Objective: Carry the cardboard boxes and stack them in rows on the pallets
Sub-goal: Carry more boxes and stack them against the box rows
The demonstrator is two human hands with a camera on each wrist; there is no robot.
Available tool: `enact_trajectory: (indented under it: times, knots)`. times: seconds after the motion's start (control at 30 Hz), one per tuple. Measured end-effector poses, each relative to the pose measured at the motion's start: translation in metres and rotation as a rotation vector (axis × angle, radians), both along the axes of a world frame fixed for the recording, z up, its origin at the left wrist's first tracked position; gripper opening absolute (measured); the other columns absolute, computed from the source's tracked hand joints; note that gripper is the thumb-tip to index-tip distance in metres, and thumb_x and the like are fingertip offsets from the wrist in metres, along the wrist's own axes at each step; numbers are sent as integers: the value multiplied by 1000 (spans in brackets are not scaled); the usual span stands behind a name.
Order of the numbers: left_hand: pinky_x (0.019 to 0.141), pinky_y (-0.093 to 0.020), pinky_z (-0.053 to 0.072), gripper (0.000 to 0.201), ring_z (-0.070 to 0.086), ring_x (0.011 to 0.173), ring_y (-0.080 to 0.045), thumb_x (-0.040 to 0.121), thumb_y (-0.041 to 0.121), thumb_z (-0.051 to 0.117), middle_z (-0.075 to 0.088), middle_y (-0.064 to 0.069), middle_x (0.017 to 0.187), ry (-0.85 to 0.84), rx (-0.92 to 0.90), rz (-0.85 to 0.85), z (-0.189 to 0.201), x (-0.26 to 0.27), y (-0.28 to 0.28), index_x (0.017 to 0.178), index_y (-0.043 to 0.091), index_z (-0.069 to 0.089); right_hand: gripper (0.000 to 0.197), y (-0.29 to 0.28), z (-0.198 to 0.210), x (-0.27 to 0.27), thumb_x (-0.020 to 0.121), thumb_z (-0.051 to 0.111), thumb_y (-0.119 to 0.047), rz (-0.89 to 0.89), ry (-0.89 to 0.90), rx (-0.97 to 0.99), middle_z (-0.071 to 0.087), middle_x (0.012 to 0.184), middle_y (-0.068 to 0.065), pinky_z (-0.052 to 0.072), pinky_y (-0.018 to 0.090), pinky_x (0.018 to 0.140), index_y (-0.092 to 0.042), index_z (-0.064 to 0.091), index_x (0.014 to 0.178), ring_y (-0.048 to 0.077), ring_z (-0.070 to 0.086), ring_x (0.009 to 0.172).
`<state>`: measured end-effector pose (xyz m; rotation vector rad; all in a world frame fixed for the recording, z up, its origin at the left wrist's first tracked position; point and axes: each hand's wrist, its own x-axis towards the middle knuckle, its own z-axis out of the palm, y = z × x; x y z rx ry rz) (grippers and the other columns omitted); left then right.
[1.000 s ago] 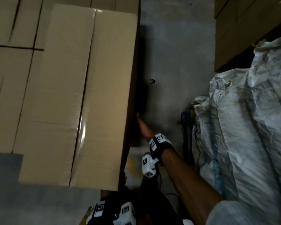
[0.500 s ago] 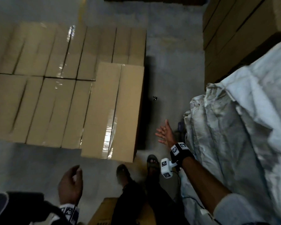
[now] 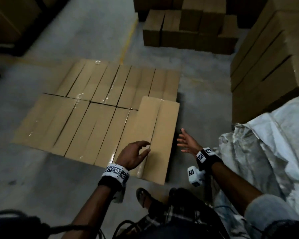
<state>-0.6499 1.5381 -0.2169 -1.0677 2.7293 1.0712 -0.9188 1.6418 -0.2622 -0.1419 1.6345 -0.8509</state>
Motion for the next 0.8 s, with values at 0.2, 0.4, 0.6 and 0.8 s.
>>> enact_trajectory:
  times: [0.2,0.4,0.6,0.8]
  knots:
    - [89,-26,49,41,63,115,-13,101,48,55,67,6,133,3,14,-44,0,-36,-21,135,28,62,76,-56,11,-30,103,24,-67,47,26,-69,45,157,8,39,45,109,-17,35,158,29,47,141]
    - [102,-35,46,65,57,126,-23,90,63,43,63,-2,139,-151,110,10,-29,-88,-53,141,24,57,54,-126,-18,-80,101,42,-63,158,25,-38,57,128,1,45,35,81,-27,50,141,19,59,107]
    - [101,-36,48,74,59,124,-25,88,70,40,65,-4,135,-303,250,248,-58,-134,-78,144,24,54,35,-193,-83,-132,92,66,-59,441,-16,3,49,75,-9,34,17,37,-27,52,86,2,46,48]
    - [101,-34,48,79,61,123,-22,82,71,38,64,-2,137,-281,332,491,-54,-170,-78,143,23,56,63,-232,-82,-161,65,59,-84,952,217,32,67,112,-7,51,40,102,-36,70,104,19,62,103]
